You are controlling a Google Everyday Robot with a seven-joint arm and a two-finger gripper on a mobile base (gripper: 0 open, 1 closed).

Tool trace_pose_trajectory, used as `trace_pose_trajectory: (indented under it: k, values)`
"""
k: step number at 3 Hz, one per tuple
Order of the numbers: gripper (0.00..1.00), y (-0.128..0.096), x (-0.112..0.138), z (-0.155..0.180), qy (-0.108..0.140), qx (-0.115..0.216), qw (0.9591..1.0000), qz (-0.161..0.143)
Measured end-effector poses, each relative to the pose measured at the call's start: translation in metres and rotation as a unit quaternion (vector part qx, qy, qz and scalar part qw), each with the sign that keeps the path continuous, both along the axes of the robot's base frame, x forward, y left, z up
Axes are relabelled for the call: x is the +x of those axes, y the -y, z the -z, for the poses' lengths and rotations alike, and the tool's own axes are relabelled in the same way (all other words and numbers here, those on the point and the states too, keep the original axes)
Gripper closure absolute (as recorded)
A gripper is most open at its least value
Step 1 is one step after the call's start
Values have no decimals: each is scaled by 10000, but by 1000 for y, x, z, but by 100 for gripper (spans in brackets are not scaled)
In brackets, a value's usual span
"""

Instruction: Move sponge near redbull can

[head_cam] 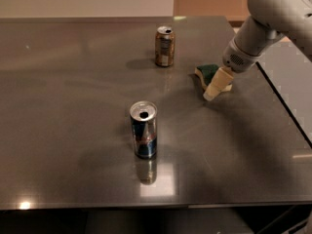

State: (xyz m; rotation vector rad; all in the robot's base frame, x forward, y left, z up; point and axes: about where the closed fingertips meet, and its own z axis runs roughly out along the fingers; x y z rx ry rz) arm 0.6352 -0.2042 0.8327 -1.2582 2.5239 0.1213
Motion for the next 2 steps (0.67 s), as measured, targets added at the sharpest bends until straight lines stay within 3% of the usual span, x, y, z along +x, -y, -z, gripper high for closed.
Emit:
trace_pose_trajectory:
  k: [2]
  values:
    - [64, -2, 0, 0, 5, 60, 10000, -12]
